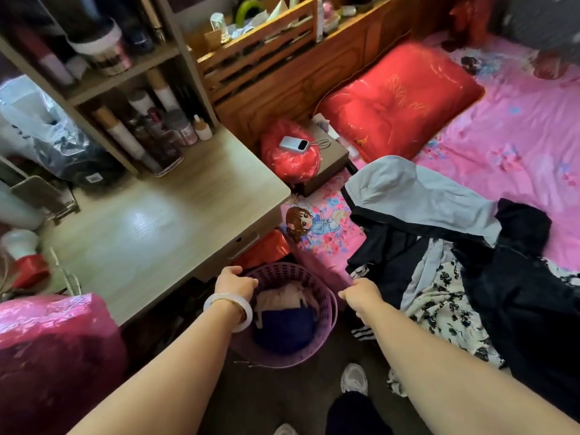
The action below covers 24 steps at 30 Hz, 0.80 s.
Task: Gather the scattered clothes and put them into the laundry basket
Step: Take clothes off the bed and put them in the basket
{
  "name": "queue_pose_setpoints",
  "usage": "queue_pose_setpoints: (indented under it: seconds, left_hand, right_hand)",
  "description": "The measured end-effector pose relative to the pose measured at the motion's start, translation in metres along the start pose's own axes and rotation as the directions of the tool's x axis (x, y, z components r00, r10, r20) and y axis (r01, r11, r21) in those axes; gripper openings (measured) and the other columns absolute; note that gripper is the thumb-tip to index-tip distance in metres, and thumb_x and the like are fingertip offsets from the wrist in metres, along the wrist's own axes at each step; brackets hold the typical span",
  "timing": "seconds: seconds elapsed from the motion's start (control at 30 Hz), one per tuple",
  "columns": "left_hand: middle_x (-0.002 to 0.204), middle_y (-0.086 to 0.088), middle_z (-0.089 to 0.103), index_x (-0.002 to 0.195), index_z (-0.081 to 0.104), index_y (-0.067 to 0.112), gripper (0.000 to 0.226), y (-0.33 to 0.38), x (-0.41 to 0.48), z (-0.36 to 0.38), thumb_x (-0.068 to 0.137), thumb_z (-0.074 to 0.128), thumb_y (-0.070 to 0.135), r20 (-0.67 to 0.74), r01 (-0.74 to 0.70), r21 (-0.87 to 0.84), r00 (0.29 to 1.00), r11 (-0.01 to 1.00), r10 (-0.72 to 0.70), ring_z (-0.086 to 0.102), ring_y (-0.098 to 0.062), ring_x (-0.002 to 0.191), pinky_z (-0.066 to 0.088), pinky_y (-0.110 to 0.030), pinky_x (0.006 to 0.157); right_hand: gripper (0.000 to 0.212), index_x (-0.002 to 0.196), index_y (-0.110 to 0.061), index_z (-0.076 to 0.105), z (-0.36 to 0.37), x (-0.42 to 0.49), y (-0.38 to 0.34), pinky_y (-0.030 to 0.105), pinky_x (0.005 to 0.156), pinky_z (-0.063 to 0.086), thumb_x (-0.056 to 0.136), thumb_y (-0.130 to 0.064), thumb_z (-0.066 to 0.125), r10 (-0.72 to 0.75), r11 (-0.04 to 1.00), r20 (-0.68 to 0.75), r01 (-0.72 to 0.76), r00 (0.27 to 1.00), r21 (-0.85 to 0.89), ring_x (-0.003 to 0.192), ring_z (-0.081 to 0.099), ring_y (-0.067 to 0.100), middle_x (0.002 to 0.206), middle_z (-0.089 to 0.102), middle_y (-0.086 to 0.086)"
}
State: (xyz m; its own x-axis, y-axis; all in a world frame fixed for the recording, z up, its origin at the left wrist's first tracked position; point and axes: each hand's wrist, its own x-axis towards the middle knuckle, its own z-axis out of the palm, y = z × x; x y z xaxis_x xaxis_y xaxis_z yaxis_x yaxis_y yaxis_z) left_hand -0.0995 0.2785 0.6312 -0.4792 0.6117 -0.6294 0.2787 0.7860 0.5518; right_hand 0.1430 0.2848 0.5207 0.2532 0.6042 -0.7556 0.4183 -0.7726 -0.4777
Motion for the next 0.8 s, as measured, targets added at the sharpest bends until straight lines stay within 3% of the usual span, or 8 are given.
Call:
queue_pose_setpoints:
  seconds: [0.07,0.17,0.23,0.43,0.57,0.63,0.7,0.8]
  left_hand:
    - [0.128,-0.011,0.056,0.132,0.049,0.011,0.049,0.019,-0.003,0.021,0.086,0.066,0.008,0.044,-0.041,0.045,0.998,0.998,0.039,0.058,-0.020,0.090,0.046,-0.029,0.072]
    - [0.127,-0.013,0.058,0.130,0.051,0.012,0.050,0.044,-0.008,0.059,0.084,0.068,0.008,0.100,-0.095,0.081,0.991,0.992,0.087,0.060,-0.028,0.109,0.050,-0.034,0.085]
    - [0.125,-0.010,0.059,0.130,0.052,0.011,0.048,0.059,-0.014,0.088,0.084,0.067,0.007,0.154,-0.152,0.105,0.979,0.983,0.135,0.060,-0.024,0.104,0.047,-0.029,0.079]
    - [0.086,-0.003,0.062,0.125,0.052,0.009,0.045,0.098,-0.029,0.194,0.082,0.060,0.001,0.345,-0.242,0.146,0.921,0.959,0.180,0.054,-0.016,0.065,0.044,-0.024,0.059]
    - [0.071,0.000,0.055,0.125,0.048,0.008,0.044,0.109,-0.038,0.267,0.083,0.058,-0.003,0.456,-0.254,0.182,0.878,0.950,0.147,0.050,-0.013,0.059,0.043,-0.015,0.051]
    - [0.074,-0.001,0.058,0.128,0.048,0.008,0.048,0.107,-0.037,0.298,0.082,0.060,-0.002,0.499,-0.233,0.180,0.859,0.956,0.115,0.052,-0.015,0.061,0.046,-0.020,0.057]
    - [0.081,-0.003,0.063,0.128,0.049,0.010,0.051,0.102,-0.034,0.319,0.080,0.061,0.000,0.517,-0.191,0.172,0.852,0.966,0.076,0.053,-0.019,0.063,0.045,-0.031,0.065]
    - [0.089,-0.005,0.066,0.125,0.049,0.014,0.049,0.093,-0.027,0.347,0.080,0.060,0.002,0.522,-0.175,0.192,0.851,0.966,0.051,0.051,-0.017,0.056,0.042,-0.028,0.056]
  right_hand:
    - [0.052,0.128,-0.004,0.055,-0.015,0.006,0.005,0.029,0.065,0.043,0.080,-0.017,0.070,0.004,0.999,-0.001,-0.004,1.000,0.041,0.086,0.055,0.025,0.110,0.065,0.015]
    - [0.059,0.132,-0.007,0.051,-0.035,0.025,0.019,0.030,0.061,0.041,0.077,-0.016,0.071,0.041,0.990,0.011,-0.042,0.999,0.131,0.078,0.050,0.022,0.098,0.060,0.008]
    - [0.068,0.137,-0.009,0.047,-0.048,0.042,0.036,0.024,0.054,0.033,0.074,-0.016,0.072,0.048,0.986,0.028,-0.052,0.998,0.158,0.069,0.044,0.017,0.096,0.052,0.004]
    - [0.054,0.132,-0.013,0.057,-0.109,0.050,0.063,0.030,0.091,0.046,0.080,-0.015,0.069,0.108,0.981,-0.082,-0.093,0.991,0.169,0.107,0.058,0.023,0.129,0.061,0.009]
    - [0.024,0.100,-0.026,0.073,-0.146,0.078,0.095,0.022,0.075,0.050,0.082,-0.014,0.062,0.194,0.964,-0.101,-0.170,0.976,0.203,0.101,0.064,0.025,0.121,0.064,0.007]
    - [0.022,0.085,-0.034,0.073,-0.153,0.099,0.115,0.019,0.075,0.048,0.080,-0.017,0.060,0.239,0.954,-0.107,-0.213,0.965,0.212,0.098,0.063,0.022,0.121,0.063,0.001]
    - [0.029,0.099,-0.038,0.073,-0.147,0.129,0.141,0.019,0.084,0.045,0.079,-0.023,0.060,0.246,0.956,-0.059,-0.232,0.967,0.180,0.104,0.057,0.018,0.127,0.059,-0.003]
    - [0.042,0.122,-0.031,0.064,-0.141,0.151,0.154,0.035,0.103,0.043,0.080,-0.034,0.062,0.275,0.944,0.092,-0.287,0.957,0.162,0.120,0.051,0.027,0.137,0.052,0.005]
